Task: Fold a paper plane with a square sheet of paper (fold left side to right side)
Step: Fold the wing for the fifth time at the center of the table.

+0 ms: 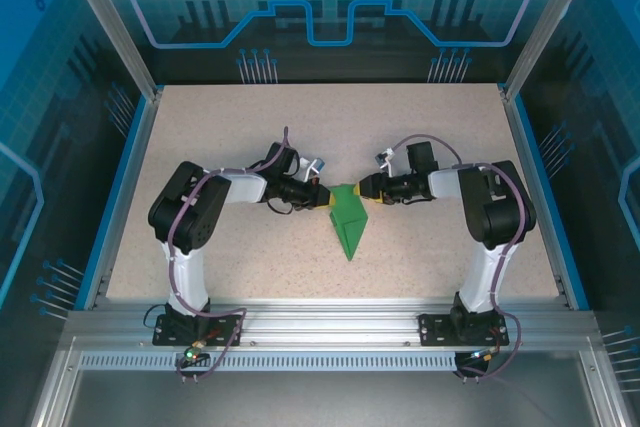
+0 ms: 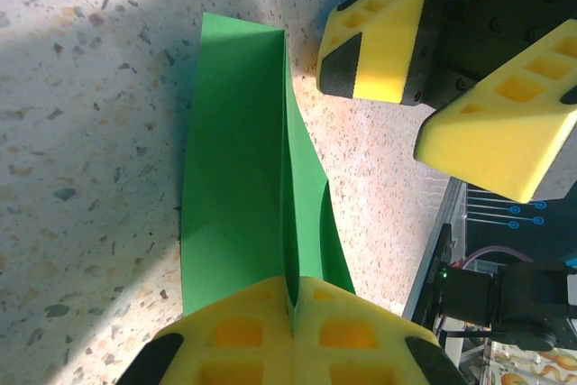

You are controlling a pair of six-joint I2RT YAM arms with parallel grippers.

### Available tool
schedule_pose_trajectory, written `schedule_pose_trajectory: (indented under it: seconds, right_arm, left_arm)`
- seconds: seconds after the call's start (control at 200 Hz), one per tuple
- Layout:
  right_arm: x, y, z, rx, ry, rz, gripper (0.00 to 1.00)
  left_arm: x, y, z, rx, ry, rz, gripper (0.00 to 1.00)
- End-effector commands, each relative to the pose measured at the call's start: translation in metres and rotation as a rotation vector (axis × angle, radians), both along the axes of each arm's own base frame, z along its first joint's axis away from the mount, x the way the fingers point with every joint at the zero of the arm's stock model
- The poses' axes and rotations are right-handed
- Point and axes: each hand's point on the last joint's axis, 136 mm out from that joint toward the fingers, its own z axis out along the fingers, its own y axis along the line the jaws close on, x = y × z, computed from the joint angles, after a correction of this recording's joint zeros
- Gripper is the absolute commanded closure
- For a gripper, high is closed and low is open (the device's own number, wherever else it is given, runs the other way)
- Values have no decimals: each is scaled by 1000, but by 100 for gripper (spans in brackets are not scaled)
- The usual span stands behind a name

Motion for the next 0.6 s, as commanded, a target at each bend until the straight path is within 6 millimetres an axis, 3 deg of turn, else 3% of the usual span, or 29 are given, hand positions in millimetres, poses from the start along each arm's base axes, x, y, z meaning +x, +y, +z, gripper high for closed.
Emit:
schedule_pose_trajectory:
  seconds: [0.0, 0.595]
  right_arm:
    - [-4, 7, -6, 16, 10, 37, 38]
    - [-10, 8, -9, -20, 19, 69, 33]
  left_arm:
    - [1, -4, 7, -40, -46, -42, 97]
    - [-4, -7, 22, -101, -97, -84, 99]
